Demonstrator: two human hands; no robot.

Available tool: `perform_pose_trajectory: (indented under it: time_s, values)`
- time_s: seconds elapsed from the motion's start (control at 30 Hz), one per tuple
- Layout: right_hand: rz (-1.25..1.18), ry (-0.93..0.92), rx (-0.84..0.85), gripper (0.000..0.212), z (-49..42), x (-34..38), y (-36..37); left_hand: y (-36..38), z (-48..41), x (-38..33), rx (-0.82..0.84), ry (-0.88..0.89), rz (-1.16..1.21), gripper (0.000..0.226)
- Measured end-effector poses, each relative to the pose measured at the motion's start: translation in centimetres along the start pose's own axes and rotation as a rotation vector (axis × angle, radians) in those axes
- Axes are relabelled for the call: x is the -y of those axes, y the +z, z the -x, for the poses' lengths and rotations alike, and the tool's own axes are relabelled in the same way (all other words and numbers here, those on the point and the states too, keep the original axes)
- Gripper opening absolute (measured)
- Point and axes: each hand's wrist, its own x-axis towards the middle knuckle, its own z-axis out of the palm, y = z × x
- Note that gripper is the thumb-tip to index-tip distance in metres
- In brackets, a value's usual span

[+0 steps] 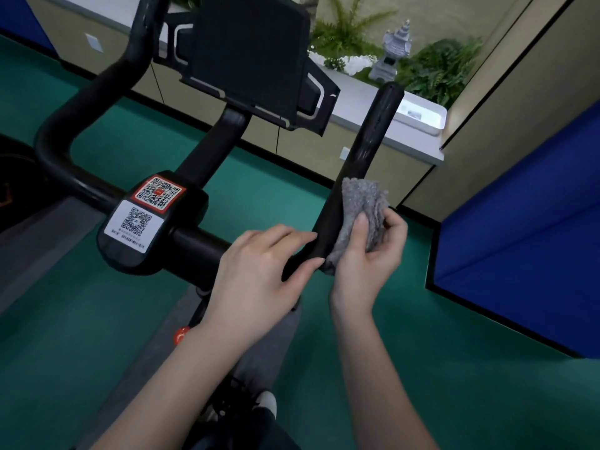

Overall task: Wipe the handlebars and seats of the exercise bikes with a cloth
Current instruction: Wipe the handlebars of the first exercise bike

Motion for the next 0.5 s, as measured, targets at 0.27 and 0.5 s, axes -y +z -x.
perform_pose_trajectory:
  time_s: [0.27,0.5]
  values:
    - [-0.108,0.122,-0.047,0.018,3.9,-1.7,-0.8,0.3,0.0,0.6,-0.026,0.017,0.013,0.028]
    - [-0.181,0.285,-0.060,0.018,1.3,-1.4,0.3,0.4,0.2,0.5,-0.069,-0.010,0.014,0.025]
